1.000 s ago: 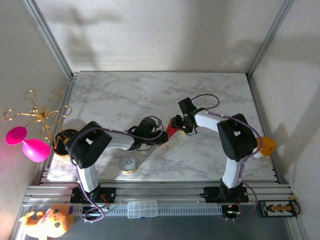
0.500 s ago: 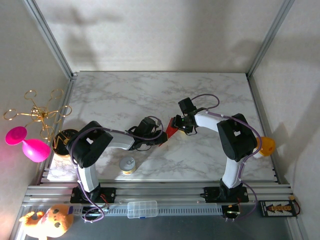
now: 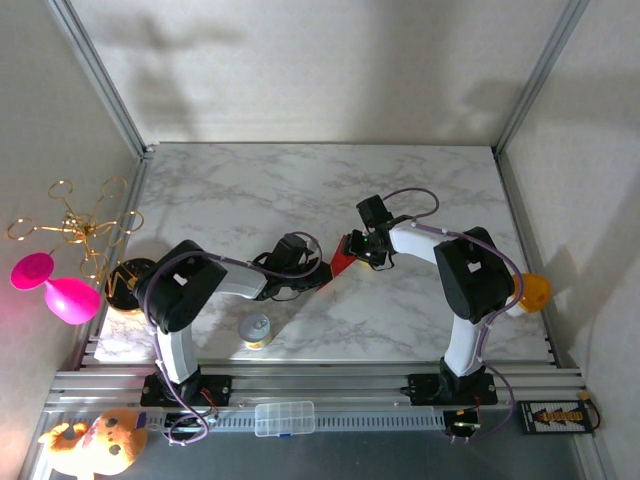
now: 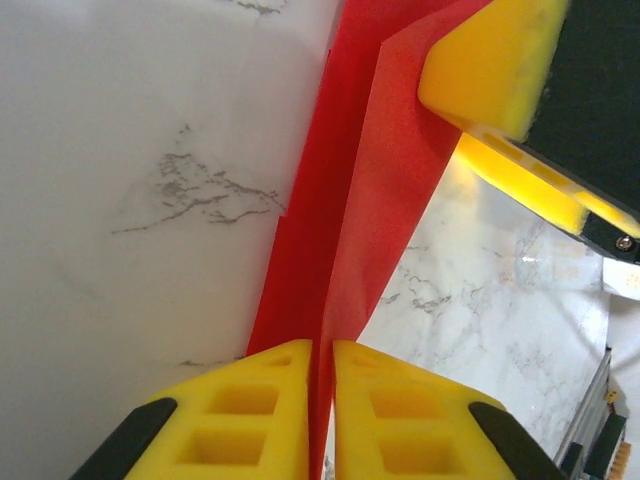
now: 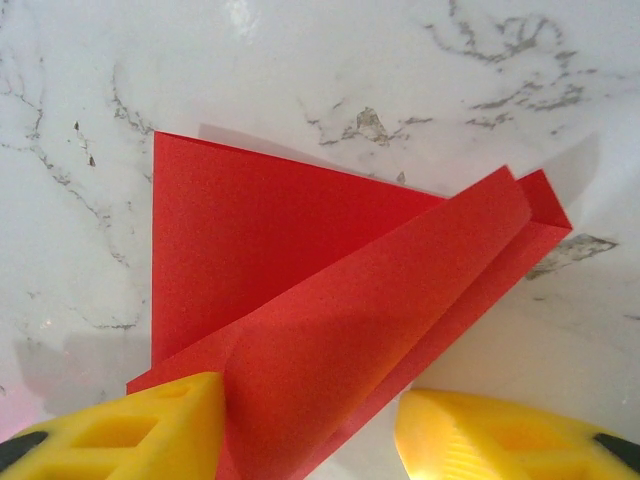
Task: Fold a paper plane with a square sheet of paper (pick it up from the middle)
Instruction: Fold the wing for the fifth time at the center of the table.
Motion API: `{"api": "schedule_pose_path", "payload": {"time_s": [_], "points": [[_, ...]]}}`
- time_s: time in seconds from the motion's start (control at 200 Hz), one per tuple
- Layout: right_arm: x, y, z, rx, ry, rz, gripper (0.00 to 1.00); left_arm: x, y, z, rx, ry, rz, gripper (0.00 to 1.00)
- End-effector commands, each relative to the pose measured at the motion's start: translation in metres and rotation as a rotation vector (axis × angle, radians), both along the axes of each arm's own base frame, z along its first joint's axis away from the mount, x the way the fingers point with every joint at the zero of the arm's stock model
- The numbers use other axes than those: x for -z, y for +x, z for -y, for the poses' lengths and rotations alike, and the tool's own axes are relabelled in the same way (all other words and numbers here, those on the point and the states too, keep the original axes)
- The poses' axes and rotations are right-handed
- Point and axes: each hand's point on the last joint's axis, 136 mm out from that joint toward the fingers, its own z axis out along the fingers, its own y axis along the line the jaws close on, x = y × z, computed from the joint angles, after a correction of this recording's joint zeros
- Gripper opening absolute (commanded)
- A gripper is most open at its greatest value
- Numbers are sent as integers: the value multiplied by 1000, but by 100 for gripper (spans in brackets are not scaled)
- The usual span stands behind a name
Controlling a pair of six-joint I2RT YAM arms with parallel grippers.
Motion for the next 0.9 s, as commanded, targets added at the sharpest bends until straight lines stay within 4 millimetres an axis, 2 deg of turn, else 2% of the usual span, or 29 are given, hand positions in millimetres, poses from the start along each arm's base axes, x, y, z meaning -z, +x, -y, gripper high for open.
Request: {"api": "schedule_pose_path", "payload": {"time_s": [0.0, 0.18, 0.27, 0.371, 0.446, 0.611, 0.891], "points": [[78, -33, 28, -9, -150, -147, 54, 15, -6, -6, -17, -8, -64, 12], [69, -27, 20, -26, -112, -119, 54, 15, -7, -6, -28, -45, -87, 11], [53, -18, 11, -64, -62, -67, 57, 15, -7, -7, -37, -73, -98, 10], [32, -12, 0, -123, 0, 10, 64, 16, -8, -8, -50, -110, -118, 9], [24, -12, -4, -166, 25, 48, 67, 16, -8, -8, -58, -131, -128, 9], [31, -21, -1, -225, 3, 44, 67, 17, -7, -9, -64, -136, -134, 9], [54, -23, 18, -175, -112, -22, 61, 18, -6, -11, -70, -131, -137, 10]]}}
